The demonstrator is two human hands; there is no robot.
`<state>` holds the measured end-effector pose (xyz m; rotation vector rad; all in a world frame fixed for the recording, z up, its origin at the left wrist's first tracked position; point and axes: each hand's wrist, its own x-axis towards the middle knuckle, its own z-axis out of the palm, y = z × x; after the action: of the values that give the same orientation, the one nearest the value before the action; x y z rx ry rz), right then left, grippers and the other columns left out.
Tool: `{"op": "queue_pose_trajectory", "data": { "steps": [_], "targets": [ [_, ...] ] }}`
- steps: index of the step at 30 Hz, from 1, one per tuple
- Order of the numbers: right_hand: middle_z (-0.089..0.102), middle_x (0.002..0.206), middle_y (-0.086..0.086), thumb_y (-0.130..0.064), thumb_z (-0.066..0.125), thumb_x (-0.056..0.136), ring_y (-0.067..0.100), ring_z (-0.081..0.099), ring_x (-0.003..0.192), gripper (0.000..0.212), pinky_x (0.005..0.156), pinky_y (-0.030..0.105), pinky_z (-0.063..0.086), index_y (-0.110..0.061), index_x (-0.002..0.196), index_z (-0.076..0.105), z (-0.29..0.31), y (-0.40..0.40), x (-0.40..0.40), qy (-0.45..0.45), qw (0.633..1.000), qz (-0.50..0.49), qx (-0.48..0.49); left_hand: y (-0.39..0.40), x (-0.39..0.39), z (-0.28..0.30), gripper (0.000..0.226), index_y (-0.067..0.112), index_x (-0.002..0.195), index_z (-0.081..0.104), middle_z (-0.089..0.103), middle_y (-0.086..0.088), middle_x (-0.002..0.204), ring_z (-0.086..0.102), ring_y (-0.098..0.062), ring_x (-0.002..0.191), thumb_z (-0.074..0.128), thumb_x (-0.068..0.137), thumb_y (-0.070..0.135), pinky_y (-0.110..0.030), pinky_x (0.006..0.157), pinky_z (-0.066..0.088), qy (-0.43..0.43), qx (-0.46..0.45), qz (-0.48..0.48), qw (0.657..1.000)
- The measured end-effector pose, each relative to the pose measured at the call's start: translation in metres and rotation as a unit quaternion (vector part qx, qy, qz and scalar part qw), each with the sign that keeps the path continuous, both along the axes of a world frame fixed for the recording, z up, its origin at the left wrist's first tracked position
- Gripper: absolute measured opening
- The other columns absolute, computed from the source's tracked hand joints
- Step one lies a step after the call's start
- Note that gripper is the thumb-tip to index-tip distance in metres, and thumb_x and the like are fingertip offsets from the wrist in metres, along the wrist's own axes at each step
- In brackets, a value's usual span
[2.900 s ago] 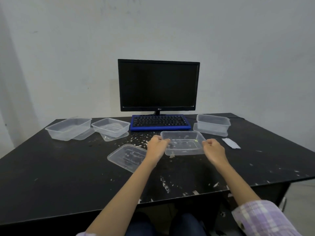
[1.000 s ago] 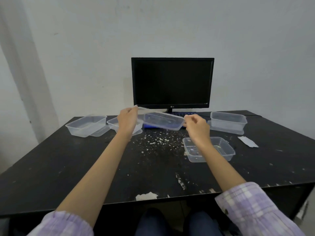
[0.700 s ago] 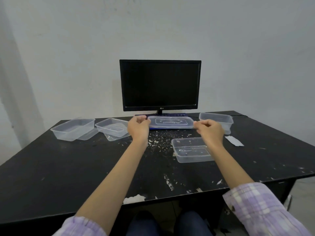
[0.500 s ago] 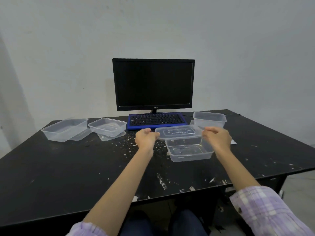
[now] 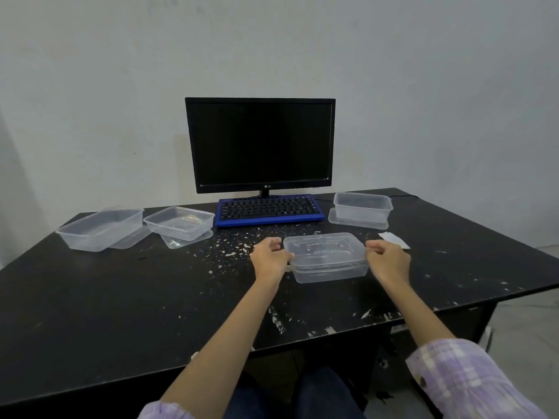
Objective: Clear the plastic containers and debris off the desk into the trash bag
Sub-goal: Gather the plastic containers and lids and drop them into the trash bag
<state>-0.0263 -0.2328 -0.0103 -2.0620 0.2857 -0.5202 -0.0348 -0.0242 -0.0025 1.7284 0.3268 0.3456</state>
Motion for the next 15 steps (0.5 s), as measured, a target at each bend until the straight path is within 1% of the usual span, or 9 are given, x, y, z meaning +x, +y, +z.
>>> {"op": "queue_pose_trajectory", "data": {
  "steps": [2,4,7,9,12,15],
  "targets": [
    [0.068,0.116,0.007,-0.009,0.056,0.089,0.020,0.059,0.110,0.029,0.101,0.030,0.040,-0.010,0.116,0.067,-0.0028,-0.0007,-0.0006,0.012,1.000,0.002,0.000,0.0019,0.0002,-0.0033,0.044,0.008,0.120,0.060,0.062,-0.007,0.117,0.054,-0.011,0.095,0.073,0.077,0.005,-0.015,0.069,0.042,0.008,0.008,0.001,1.000],
    [0.067,0.117,0.006,-0.011,0.055,0.090,0.021,0.058,0.112,0.029,0.103,0.032,0.039,-0.011,0.116,0.068,-0.0047,-0.0015,-0.0012,0.019,1.000,0.006,0.004,0.0037,0.0012,-0.0067,0.039,0.006,0.115,0.063,0.064,-0.008,0.112,0.060,-0.015,0.095,0.074,0.078,0.007,-0.022,0.078,0.048,0.022,-0.012,-0.011,1.000],
    [0.068,0.113,0.005,-0.013,0.054,0.089,0.022,0.060,0.106,0.026,0.102,0.036,0.044,-0.015,0.110,0.070,-0.0057,-0.0040,-0.0011,0.023,1.000,0.009,0.019,0.0056,0.0008,-0.0085,0.025,0.004,0.106,0.066,0.066,-0.011,0.105,0.065,-0.016,0.086,0.069,0.082,0.003,-0.027,0.078,0.056,0.045,-0.055,-0.046,0.996],
    [0.069,0.107,0.005,-0.013,0.053,0.088,0.024,0.063,0.100,0.022,0.099,0.041,0.048,-0.017,0.099,0.072,-0.0063,-0.0056,-0.0005,0.026,0.999,0.012,0.038,0.0061,0.0006,-0.0091,0.024,0.004,0.106,0.066,0.066,-0.010,0.102,0.066,-0.015,0.084,0.067,0.082,0.001,-0.027,0.076,0.057,0.048,-0.067,-0.061,0.995],
    [0.068,0.099,0.002,-0.011,0.052,0.087,0.025,0.064,0.099,0.019,0.095,0.044,0.050,-0.021,0.085,0.068,-0.0061,-0.0062,0.0004,0.035,0.999,0.019,0.033,0.0070,0.0007,-0.0095,0.025,0.004,0.106,0.067,0.065,-0.007,0.097,0.064,-0.013,0.081,0.067,0.082,-0.001,-0.026,0.075,0.057,0.053,-0.067,-0.066,0.994],
    [0.069,0.098,0.003,-0.010,0.052,0.087,0.025,0.064,0.097,0.019,0.095,0.044,0.050,-0.021,0.083,0.067,-0.0054,-0.0063,0.0009,0.038,0.999,0.022,0.025,0.0078,0.0005,-0.0085,0.024,0.004,0.104,0.068,0.065,-0.006,0.092,0.065,-0.014,0.080,0.066,0.082,-0.002,-0.029,0.077,0.058,0.062,-0.059,-0.071,0.994]
  ]
}}
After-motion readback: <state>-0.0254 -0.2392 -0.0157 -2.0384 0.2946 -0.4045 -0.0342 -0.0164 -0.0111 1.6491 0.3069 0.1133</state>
